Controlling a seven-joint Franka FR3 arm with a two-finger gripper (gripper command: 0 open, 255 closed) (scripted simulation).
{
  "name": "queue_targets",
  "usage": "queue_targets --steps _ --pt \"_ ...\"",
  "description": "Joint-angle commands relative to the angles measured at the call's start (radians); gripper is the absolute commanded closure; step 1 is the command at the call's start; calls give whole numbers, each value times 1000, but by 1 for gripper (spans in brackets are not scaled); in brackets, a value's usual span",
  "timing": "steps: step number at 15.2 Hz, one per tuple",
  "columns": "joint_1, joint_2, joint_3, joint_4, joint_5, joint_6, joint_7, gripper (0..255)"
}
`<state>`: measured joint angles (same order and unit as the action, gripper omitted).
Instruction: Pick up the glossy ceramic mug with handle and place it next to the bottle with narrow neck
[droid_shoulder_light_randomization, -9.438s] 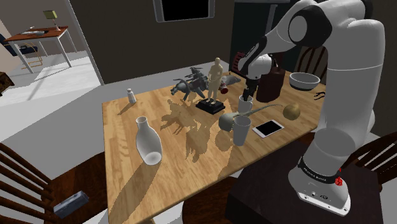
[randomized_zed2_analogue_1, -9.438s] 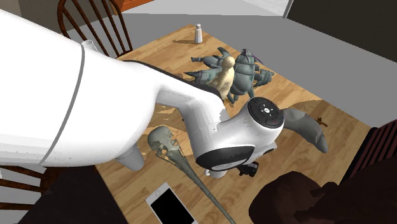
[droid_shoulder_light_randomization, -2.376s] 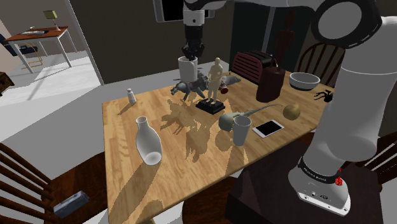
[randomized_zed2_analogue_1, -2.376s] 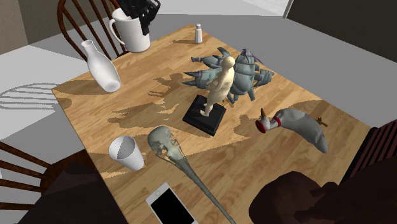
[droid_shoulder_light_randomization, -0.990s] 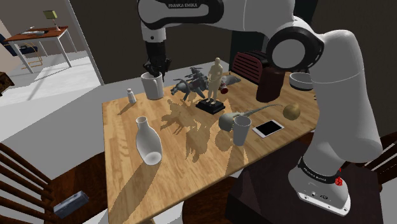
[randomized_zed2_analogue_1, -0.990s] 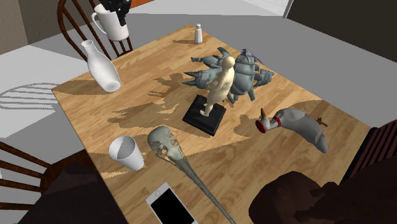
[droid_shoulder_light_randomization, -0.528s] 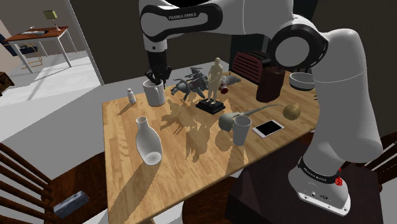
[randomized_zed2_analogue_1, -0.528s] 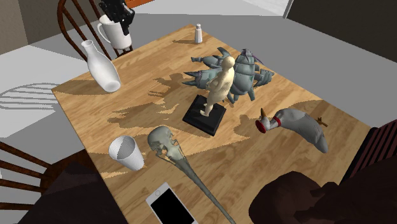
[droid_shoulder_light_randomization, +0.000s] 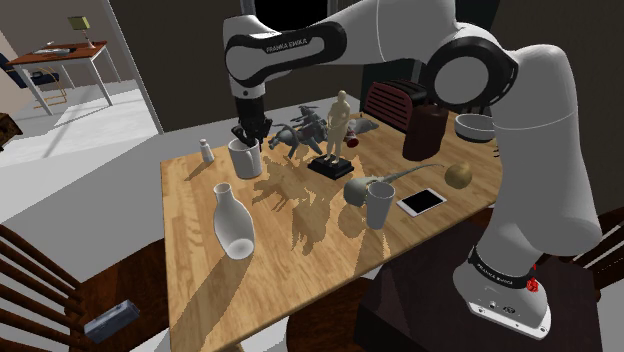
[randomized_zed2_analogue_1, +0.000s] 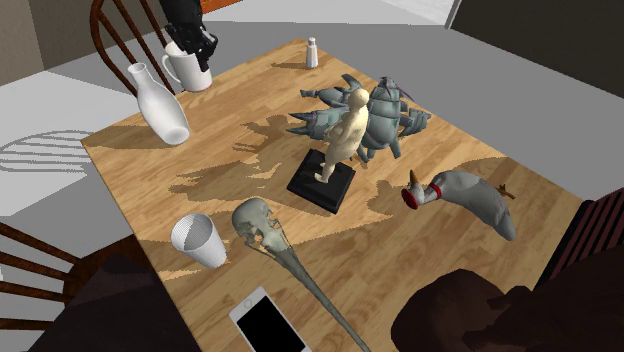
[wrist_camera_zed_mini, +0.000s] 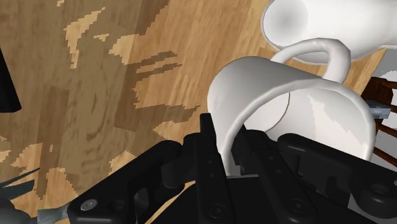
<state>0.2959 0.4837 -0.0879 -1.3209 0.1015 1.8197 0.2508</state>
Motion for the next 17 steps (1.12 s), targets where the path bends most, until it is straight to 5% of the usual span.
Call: queue_targets --steps 1,17 --pt "1 2 0 -24 1 27 -1 255" --pt "3 47 5 -170 10 218 -16 255"
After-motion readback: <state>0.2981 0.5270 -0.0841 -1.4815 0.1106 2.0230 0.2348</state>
